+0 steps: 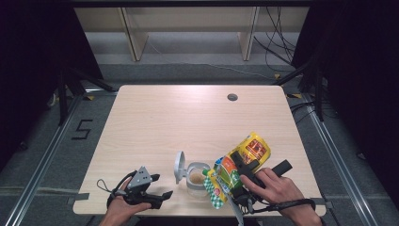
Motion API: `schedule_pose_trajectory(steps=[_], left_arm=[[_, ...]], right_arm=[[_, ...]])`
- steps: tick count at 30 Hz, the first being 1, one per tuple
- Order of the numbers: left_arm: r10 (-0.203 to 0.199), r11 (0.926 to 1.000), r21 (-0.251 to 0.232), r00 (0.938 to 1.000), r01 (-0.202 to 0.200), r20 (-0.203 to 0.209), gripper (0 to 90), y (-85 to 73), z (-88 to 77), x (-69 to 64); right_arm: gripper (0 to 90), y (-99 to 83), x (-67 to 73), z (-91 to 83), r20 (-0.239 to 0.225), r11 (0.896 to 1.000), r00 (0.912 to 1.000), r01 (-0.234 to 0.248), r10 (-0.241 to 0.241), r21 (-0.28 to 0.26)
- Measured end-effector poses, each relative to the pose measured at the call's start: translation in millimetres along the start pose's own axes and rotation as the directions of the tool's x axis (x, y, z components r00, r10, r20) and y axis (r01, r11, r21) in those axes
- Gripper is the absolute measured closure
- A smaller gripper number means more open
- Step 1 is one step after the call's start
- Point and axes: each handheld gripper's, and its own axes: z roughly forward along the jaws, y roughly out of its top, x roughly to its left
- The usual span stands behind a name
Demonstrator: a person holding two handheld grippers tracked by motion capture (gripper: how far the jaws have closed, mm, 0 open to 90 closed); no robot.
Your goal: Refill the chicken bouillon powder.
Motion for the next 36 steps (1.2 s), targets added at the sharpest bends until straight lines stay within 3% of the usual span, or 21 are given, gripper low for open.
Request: schedule_pose_trajectory(steps=[2,5,6,11,12,13,15,16,36], left_arm=[[0.005,1.0000,0.002,1.0000,-0.005,-0.003,20.5,-0.4,0.3,0.2],[0.003,1.0000,0.000,1.0000,-0.003,-0.002,20.5,-0.4,0.4,0.0],[0.003,1.0000,0.000,1.0000,-0.003,-0.002,20.5,-0.4,0.3,0.0],[0.013,0.9999,0.009,0.9999,-0.013,-0.008,20.5,-0.3,-0.3,0.7],[0.003,1.0000,-0.001,1.0000,-0.003,-0.006,20.5,-0.4,0.6,-0.3],[-0.015,0.9997,-0.018,0.9999,0.015,0.005,20.5,-0.5,1.3,-1.9],[-0.018,0.9997,-0.019,0.9998,0.019,0.005,20.5,-0.5,1.4,-2.1],[-0.018,0.9997,-0.019,0.9998,0.018,0.005,20.5,-0.6,1.4,-2.1],[-0.013,0.9998,-0.014,0.9999,0.013,0.005,20.5,-0.7,1.3,-1.9]], right_arm=[[55.9,0.8,1.1,-0.4,-0.002,1.000,0.9998,-0.021,0.021,0.002],[55.9,1.0,-0.5,0.1,-0.004,1.000,1.0000,-0.004,0.004,-0.002],[55.9,1.7,0.8,-0.4,-0.008,1.000,0.9996,-0.028,0.028,0.005],[55.9,1.7,-0.1,0.9,-0.012,1.000,0.9996,-0.025,0.025,0.004],[55.9,0.9,-1.6,1.5,-0.010,1.000,0.9999,0.004,-0.004,-0.003],[55.9,1.6,-0.2,1.0,-0.013,1.000,0.9995,-0.029,0.029,0.006],[55.9,1.5,-1.6,1.2,-0.029,1.000,0.9993,-0.023,0.023,0.005],[55.9,0.7,-2.2,1.7,-0.011,1.000,0.9999,0.001,-0.001,-0.001],[55.9,-0.4,-1.6,0.0,-0.011,1.000,0.9999,-0.004,0.004,-0.002]])
